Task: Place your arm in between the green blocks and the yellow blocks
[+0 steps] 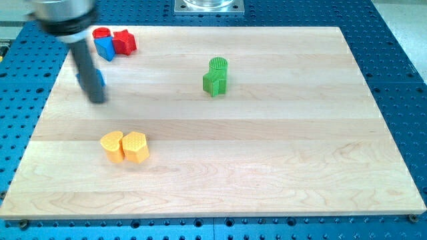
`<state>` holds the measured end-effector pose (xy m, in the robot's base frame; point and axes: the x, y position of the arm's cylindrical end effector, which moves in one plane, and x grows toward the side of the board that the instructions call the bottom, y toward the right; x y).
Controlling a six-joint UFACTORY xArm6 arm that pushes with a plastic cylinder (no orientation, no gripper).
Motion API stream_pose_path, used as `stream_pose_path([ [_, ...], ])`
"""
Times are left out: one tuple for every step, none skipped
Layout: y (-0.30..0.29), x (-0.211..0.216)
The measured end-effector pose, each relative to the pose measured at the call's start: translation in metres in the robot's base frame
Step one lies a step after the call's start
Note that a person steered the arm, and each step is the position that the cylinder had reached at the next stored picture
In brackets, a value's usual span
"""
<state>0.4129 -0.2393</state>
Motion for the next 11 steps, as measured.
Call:
stream_pose_path([
  [-0.006, -0.042],
  [-0.006, -0.070],
  [-0.044, -0.048],
  [-0.014, -0.037],
  [0.055, -0.003],
  [0.101, -0.001],
  [0.131, -0.001],
  [0.146, 0.002],
  [0.185, 0.017],
  [0.196, 0.033],
  [0.193, 0.045],
])
